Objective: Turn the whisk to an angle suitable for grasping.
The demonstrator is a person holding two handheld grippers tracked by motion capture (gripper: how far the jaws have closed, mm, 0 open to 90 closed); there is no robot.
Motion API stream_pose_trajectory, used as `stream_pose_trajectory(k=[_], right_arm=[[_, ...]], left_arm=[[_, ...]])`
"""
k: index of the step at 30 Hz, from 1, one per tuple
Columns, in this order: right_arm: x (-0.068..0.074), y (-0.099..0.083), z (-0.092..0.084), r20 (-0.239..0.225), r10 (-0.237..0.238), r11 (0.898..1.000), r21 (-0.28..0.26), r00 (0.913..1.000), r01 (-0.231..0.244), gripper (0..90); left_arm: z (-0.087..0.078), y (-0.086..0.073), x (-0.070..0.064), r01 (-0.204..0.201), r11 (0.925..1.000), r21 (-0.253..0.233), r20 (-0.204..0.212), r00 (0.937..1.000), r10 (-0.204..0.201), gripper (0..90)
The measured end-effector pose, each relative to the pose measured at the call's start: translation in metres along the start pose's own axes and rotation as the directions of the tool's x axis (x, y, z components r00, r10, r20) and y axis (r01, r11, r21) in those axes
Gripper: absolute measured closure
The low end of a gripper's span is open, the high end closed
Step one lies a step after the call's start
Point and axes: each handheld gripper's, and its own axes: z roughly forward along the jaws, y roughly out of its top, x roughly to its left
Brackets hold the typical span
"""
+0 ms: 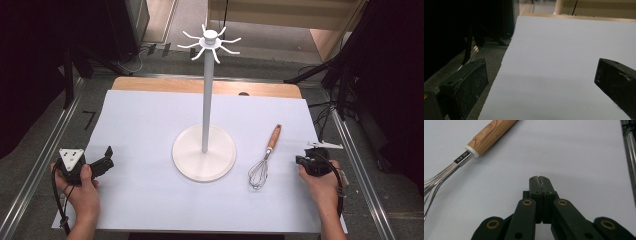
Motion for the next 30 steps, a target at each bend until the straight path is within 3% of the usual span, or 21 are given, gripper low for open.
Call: stream_pose_trajectory(k=[3,5,6,9,14,21,25,26,30], right_arm=[[0.007,0.019,0.014,-0.008,0.028,0.997,0.075,0.9996,-0.028,90.0],[0.008,0.024,0.018,-0.001,0.028,0.996,0.079,0.9996,-0.028,90.0],[0.012,0.035,0.024,0.01,0.041,0.994,0.098,0.9991,-0.041,90.0],[0.016,0.046,0.029,-0.013,0.06,0.993,0.107,0.9981,-0.059,90.0],[0.02,0.074,0.043,0.039,0.061,0.987,0.149,0.9974,-0.067,90.0],[0.029,0.088,0.056,0.073,0.042,0.981,0.186,0.9964,-0.055,90.0],[0.028,0.097,0.067,0.092,0.067,0.975,0.204,0.9935,-0.085,90.0],[0.026,0.103,0.071,0.119,0.073,0.975,0.203,0.9902,-0.096,90.0],[0.025,0.113,0.079,0.102,0.076,0.974,0.207,0.9918,-0.096,90.0]], left_arm=[[0.0,0.0,-0.001,-0.007,1.0,-0.004,0.001,1.0,0.007,0.0],[0.0,0.0,-0.001,-0.009,1.0,-0.005,0.0,1.0,0.009,0.0],[0.0,0.0,-0.001,-0.009,0.9999,-0.005,0.0,1.0,0.009,0.0],[-0.001,0.0,-0.001,-0.008,0.9999,-0.009,-0.002,1.0,0.007,0.0],[-0.002,-0.001,0.0,-0.002,0.9999,-0.017,-0.003,1.0,0.002,0.0],[-0.002,-0.001,0.0,-0.002,0.9997,-0.023,-0.001,1.0,0.002,0.0],[-0.002,-0.001,-0.001,-0.005,0.9997,-0.024,-0.004,1.0,0.005,0.0],[-0.002,-0.001,-0.001,-0.006,0.9997,-0.025,-0.006,1.0,0.006,0.0],[-0.001,-0.001,-0.001,-0.006,0.9997,-0.023,-0.007,1.0,0.006,0.0]])
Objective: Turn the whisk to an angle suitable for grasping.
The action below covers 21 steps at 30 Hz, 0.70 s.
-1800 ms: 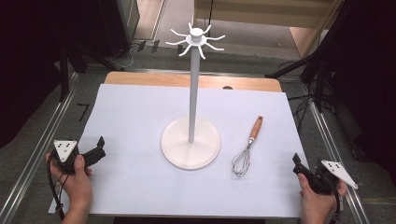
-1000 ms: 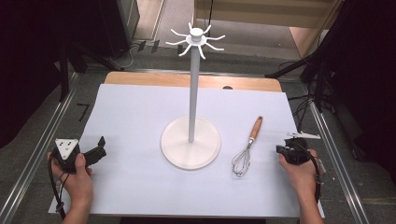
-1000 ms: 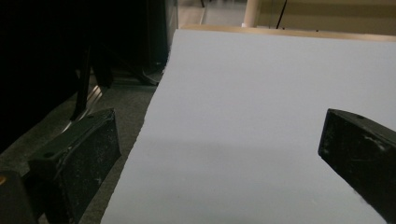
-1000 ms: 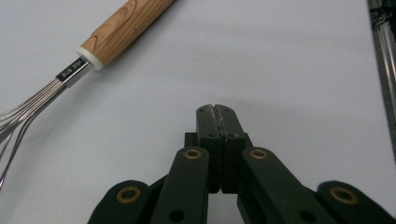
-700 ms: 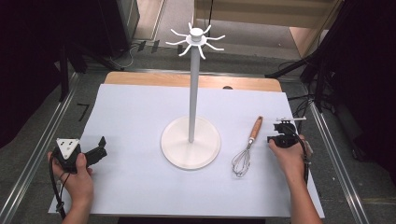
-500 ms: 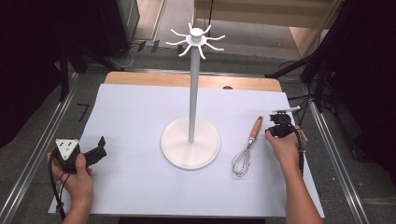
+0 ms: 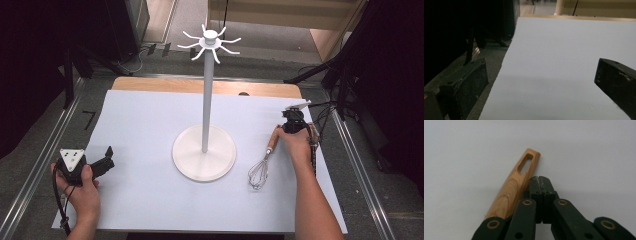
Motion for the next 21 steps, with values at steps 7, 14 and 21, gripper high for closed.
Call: stream_pose_trajectory(k=[7,14,21], right_arm=[[0.01,0.006,0.006,-0.056,-0.004,1.0,-0.002,0.9984,0.004,90.0],[0.032,0.009,0.008,-0.088,-0.083,0.996,-0.023,0.9927,0.082,90.0],[0.047,0.01,0.009,-0.12,-0.117,0.993,-0.031,0.9859,0.114,90.0]], left_arm=[[0.0,0.0,0.0,-0.004,1.0,0.001,-0.003,1.0,0.004,0.0],[0.0,0.0,0.0,-0.001,1.0,-0.001,-0.001,1.0,0.001,0.0],[0.0,0.0,0.0,-0.005,1.0,0.001,-0.003,1.0,0.005,0.0]])
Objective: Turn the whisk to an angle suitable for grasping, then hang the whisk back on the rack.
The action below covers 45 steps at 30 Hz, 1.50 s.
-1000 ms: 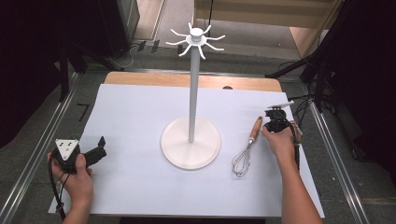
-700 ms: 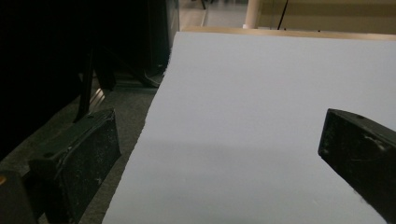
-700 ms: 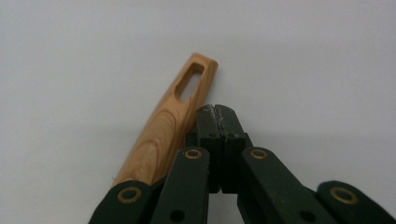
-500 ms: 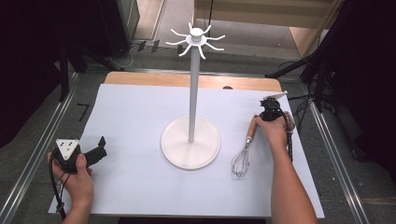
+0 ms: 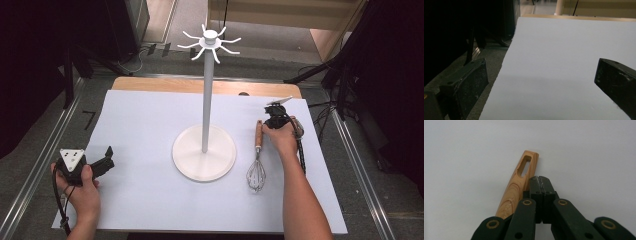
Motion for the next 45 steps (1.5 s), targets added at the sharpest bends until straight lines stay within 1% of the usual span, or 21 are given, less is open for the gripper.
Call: stream_pose_trajectory(k=[2,4,5,7,8,9,10,11,15,16,17,18,19,21,23,26,32,34,38,39,45], right_arm=[[0.004,0.001,0.001,-0.018,-0.013,1.0,-0.002,0.9998,0.013,90.0],[0.01,0.001,0.002,-0.008,-0.04,0.999,-0.003,0.9992,0.039,90.0],[0.013,0.002,0.002,-0.021,-0.051,0.999,-0.002,0.9985,0.051,90.0],[0.014,0.002,0.002,-0.03,-0.045,0.999,0.002,0.9985,0.045,90.0],[0.013,0.002,0.002,-0.027,-0.043,0.999,-0.001,0.9987,0.043,90.0],[0.01,0.002,0.0,-0.015,-0.022,1.0,-0.004,0.9997,0.022,90.0],[0.01,0.002,0.0,-0.015,-0.022,1.0,-0.004,0.9997,0.022,88.9],[0.005,0.002,-0.001,-0.012,-0.005,1.0,0.007,0.9999,0.005,84.2],[0.001,0.0,-0.003,-0.005,-0.01,0.999,0.032,0.9999,0.01,79.5],[-0.001,-0.002,-0.004,-0.014,-0.001,0.999,0.039,0.9999,0.001,75.2],[-0.001,-0.004,-0.005,-0.016,0.002,0.999,0.049,0.9999,-0.001,67.2],[-0.001,-0.005,-0.007,-0.014,-0.001,0.998,0.058,0.9999,0.001,62.7],[-0.001,-0.005,-0.007,-0.014,-0.001,0.998,0.058,0.9999,0.001,62.7],[0.0,-0.007,-0.008,0.013,0.027,0.996,0.084,0.9996,-0.028,54.4],[-0.001,-0.01,-0.011,0.007,0.055,0.992,0.112,0.9984,-0.056,50.5],[-0.001,-0.017,-0.017,0.029,0.073,0.989,0.127,0.9969,-0.076,50.8],[-0.001,-0.029,-0.023,0.024,0.076,0.984,0.158,0.9968,-0.079,48.2],[-0.002,-0.033,-0.025,0.027,0.082,0.984,0.158,0.9963,-0.085,48.2],[-0.005,-0.042,-0.033,0.008,0.101,0.985,0.137,0.9948,-0.102,48.1],[-0.004,-0.047,-0.037,-0.006,0.114,0.984,0.141,0.9935,-0.112,47.8],[-0.003,-0.056,-0.043,-0.039,0.119,0.983,0.149,0.9921,-0.112,47.4]], left_arm=[[0.0,0.0,0.0,0.0,1.0,0.0,0.0,1.0,0.0,0.0],[0.0,0.0,0.0,0.001,1.0,-0.001,0.001,1.0,-0.001,0.0],[0.0,0.0,0.0,0.001,1.0,0.0,0.001,1.0,-0.001,0.0],[0.0,0.0,0.0,0.001,1.0,0.001,0.0,1.0,-0.001,0.0],[0.0,0.0,0.0,0.001,1.0,0.001,0.0,1.0,-0.001,0.0],[0.0,0.0,0.0,0.001,1.0,0.002,0.0,1.0,-0.001,0.0],[0.001,0.0,0.0,0.001,1.0,0.002,0.001,1.0,-0.001,0.0],[0.001,0.0,0.0,0.0,1.0,0.005,0.003,1.0,0.0,0.0],[0.001,0.001,0.0,-0.003,0.9999,0.014,0.003,1.0,0.003,0.0],[0.001,0.001,0.0,-0.003,0.9999,0.013,0.002,1.0,0.003,0.0],[0.001,0.0,0.0,-0.004,0.9999,0.012,0.003,1.0,0.004,0.0],[0.001,0.0,0.0,-0.004,0.9999,0.012,0.002,1.0,0.004,0.0],[0.001,0.0,0.0,-0.003,1.0,0.009,0.003,1.0,0.003,0.0],[0.001,0.0,0.0,-0.002,1.0,0.006,0.004,1.0,0.002,0.0],[0.001,0.0,0.0,-0.001,1.0,0.006,0.004,1.0,0.001,0.0],[0.001,0.0,0.0,-0.004,0.9999,0.011,0.003,1.0,0.004,0.0],[0.0,0.0,0.0,-0.003,1.0,0.003,0.004,1.0,0.003,0.0],[0.0,0.0,0.0,-0.005,1.0,0.002,0.004,1.0,0.005,0.0],[0.0,0.0,0.0,-0.006,1.0,0.002,0.004,1.0,0.006,0.0],[0.0,0.0,0.0,-0.007,1.0,0.002,0.004,1.0,0.007,0.0],[0.0,0.0,-0.001,-0.011,0.9999,0.004,0.003,0.9999,0.011,0.0]])
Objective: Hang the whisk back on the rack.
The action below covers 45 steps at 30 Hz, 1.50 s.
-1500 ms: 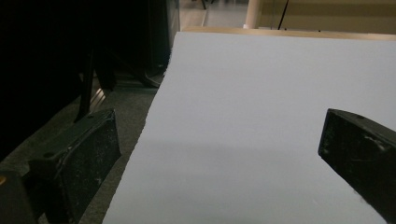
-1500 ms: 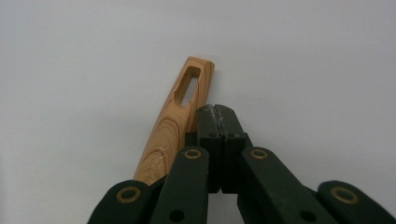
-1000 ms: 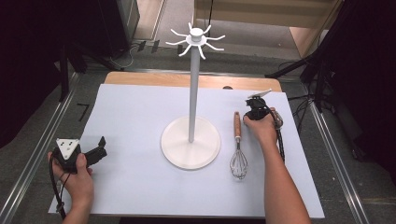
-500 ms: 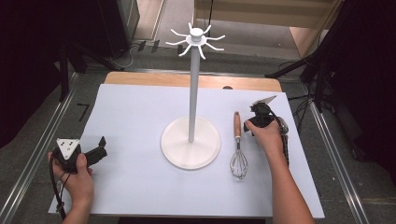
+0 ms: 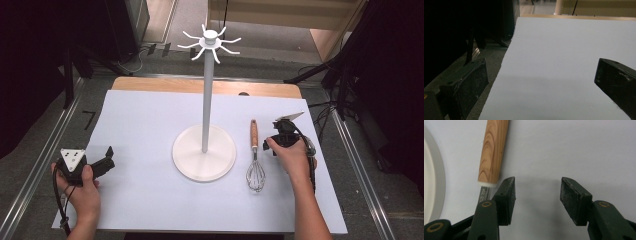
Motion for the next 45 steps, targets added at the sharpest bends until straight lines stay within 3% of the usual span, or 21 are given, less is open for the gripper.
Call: stream_pose_trajectory(k=[15,19,30,39,45], right_arm=[[0.015,-0.014,-0.008,-0.051,-0.028,0.999,0.022,0.9983,0.029,52.2],[0.022,-0.015,-0.006,-0.087,-0.036,0.998,0.05,0.9955,0.041,57.5],[0.037,-0.014,-0.003,-0.108,-0.053,0.996,0.063,0.9928,0.06,62.8],[0.039,-0.012,-0.009,-0.119,-0.041,0.999,0.029,0.992,0.045,64.2],[0.049,-0.011,-0.003,-0.119,-0.054,0.997,0.056,0.9914,0.061,64.8]], left_arm=[[0.002,0.001,-0.001,-0.007,0.9999,0.014,-0.005,1.0,0.007,0.0],[0.002,0.001,-0.001,-0.007,0.9999,0.015,-0.005,1.0,0.007,0.0],[0.002,0.001,-0.001,-0.01,0.9998,0.019,-0.002,0.9999,0.01,0.0],[0.002,0.001,-0.001,-0.012,0.9997,0.023,-0.001,0.9999,0.012,0.0],[0.002,0.001,-0.001,-0.011,0.9997,0.024,-0.002,0.9999,0.011,0.0]])
